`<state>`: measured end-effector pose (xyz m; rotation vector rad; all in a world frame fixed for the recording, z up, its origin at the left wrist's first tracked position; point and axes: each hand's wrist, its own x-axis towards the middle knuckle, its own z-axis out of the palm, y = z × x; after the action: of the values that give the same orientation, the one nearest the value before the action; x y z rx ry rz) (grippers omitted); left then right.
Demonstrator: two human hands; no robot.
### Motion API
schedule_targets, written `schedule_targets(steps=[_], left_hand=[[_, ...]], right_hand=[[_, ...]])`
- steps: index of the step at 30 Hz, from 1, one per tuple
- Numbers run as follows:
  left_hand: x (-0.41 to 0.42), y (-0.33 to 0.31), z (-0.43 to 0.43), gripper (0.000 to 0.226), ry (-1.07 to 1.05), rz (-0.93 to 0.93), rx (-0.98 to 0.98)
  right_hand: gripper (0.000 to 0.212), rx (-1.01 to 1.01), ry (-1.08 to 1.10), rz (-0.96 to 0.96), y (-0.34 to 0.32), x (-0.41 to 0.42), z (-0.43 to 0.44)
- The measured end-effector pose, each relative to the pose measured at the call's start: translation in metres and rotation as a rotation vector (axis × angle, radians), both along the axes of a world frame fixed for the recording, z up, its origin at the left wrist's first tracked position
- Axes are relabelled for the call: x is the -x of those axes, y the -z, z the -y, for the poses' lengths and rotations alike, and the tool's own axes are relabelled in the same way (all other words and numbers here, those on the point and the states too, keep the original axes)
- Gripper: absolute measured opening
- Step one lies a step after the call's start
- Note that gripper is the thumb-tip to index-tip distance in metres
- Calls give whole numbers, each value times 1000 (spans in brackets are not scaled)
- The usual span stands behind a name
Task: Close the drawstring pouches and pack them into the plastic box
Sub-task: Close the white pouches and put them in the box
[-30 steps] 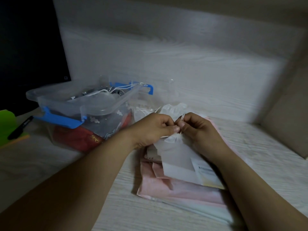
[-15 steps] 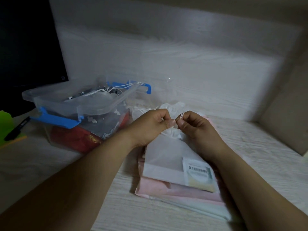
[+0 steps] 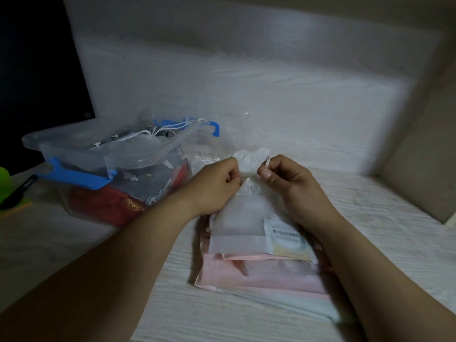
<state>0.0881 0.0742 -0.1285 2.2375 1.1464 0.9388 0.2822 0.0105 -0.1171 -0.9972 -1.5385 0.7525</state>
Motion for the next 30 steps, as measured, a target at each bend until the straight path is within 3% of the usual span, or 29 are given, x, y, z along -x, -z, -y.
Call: schedule_targets(steps=[8,12,15,22,30], left_hand=[[5,10,-7,23,-187,-200,-235],[-3,10,-9,21,-129,67,34],[-3,10,-10,24,-102,109,83],[5,14,-11,24,-221,-181,-227],[1,10,0,22,-300,-159,-460]], right_hand=[[20,221,-49,-107,2,3,2],[20,238,-60,-128,4,3,-1],[13,232,-64,-142,7,3,-4],[10,221,-46,-164,9,-2,-10],[19,221,-30,-187,5,-4,-6]])
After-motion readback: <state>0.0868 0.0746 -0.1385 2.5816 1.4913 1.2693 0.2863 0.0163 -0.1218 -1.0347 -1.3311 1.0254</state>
